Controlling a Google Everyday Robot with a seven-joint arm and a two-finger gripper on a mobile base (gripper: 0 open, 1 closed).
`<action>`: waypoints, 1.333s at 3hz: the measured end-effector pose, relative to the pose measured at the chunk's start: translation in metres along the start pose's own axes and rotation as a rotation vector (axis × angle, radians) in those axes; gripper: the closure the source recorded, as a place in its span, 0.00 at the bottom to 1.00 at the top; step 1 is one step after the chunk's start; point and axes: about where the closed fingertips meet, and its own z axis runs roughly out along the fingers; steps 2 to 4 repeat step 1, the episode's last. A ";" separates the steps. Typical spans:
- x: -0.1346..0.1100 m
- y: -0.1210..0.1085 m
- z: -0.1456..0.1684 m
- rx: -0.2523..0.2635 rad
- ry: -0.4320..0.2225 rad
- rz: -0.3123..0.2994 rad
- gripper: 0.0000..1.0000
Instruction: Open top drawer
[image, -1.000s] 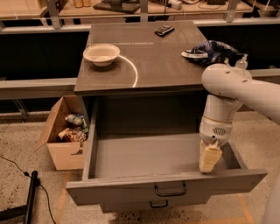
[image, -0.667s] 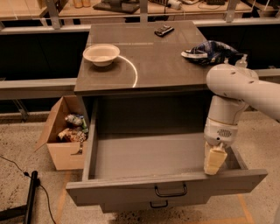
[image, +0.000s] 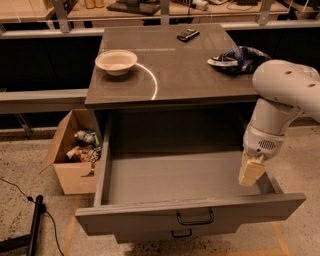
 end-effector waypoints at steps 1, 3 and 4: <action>-0.001 -0.003 0.001 0.010 -0.005 0.000 0.60; -0.001 -0.003 0.001 0.010 -0.005 0.000 0.60; -0.001 -0.003 0.001 0.010 -0.005 0.000 0.60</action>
Offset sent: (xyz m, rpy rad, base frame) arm 0.0000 0.0000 0.0000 0.0000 0.0000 0.0000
